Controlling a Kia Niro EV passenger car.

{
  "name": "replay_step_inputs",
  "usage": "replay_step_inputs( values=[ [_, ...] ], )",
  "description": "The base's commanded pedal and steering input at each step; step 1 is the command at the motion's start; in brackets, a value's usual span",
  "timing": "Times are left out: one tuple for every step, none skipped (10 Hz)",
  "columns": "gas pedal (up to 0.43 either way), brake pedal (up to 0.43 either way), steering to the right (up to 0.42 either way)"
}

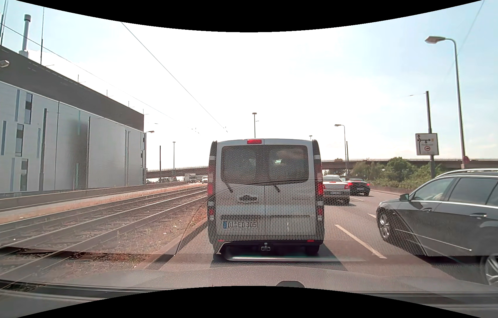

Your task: Follow the waypoints while adhering to traffic rules and regulations

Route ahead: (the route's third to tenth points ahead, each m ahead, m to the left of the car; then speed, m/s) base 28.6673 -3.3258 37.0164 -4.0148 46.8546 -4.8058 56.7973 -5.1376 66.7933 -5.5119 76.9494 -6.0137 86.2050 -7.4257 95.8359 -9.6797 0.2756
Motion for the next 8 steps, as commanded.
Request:
replay_step_inputs(
  values=[
    [0.0, 0.0, -0.017],
    [0.0, 0.0, -0.017],
    [0.0, 0.0, -0.017],
    [0.0, 0.0, -0.017],
    [0.0, 0.0, -0.017],
    [0.0, 0.0, -0.017],
    [0.0, 0.0, -0.018],
    [0.02, 0.0, -0.02]
  ],
)
